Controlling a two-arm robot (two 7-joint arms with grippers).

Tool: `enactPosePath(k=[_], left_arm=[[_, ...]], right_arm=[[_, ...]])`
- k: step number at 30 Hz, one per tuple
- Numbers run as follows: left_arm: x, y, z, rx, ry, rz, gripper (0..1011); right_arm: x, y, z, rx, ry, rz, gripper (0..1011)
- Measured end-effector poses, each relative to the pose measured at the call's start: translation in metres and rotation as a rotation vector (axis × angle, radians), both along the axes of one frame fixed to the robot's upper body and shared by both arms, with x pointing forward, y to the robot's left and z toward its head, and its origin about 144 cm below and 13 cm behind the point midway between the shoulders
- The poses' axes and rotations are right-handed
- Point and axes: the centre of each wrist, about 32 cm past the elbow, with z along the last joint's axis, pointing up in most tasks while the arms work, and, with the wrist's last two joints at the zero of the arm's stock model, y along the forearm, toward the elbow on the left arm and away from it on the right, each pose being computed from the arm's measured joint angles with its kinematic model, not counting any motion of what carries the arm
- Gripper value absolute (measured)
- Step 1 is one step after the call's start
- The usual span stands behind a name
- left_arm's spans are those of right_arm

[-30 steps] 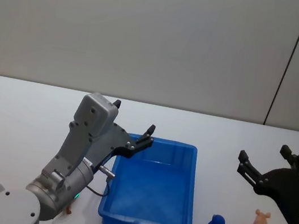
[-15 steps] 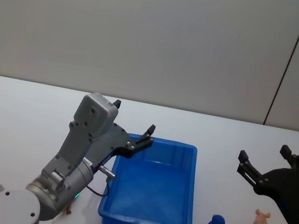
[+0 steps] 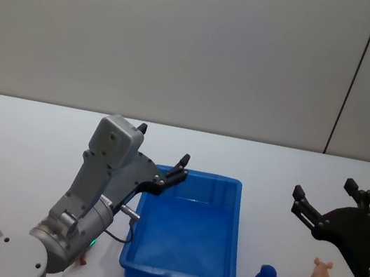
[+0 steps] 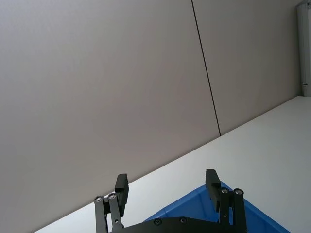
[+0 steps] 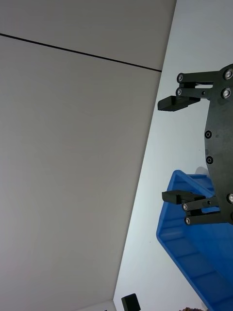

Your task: Pick up the two dolls from the table and place them into the box.

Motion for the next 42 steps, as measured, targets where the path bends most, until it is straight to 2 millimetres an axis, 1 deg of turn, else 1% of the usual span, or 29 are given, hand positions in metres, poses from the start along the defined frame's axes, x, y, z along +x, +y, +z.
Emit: enactPosePath(k=[8, 17, 31, 42], left_arm=[[0.0, 0.0, 0.0, 0.0, 0.0, 0.0, 1001], [0.0, 0.0, 0.0, 0.0, 0.0, 0.0, 1001], [0.0, 0.0, 0.0, 0.0, 0.0, 0.0, 1001], [0.0, 0.0, 0.0, 0.0, 0.0, 0.0, 1001]], right_arm=[[0.001, 0.0, 0.0, -0.002, 0.007, -0.006, 1001], [0.002, 0.001, -0.004, -0.025, 0.058, -0.042, 1001], [-0.001, 0.009, -0.014, -0.065, 0.207, -0.114, 1001], [-0.01, 0.021, -0.022, -0.095, 0.332, -0.185, 1001]])
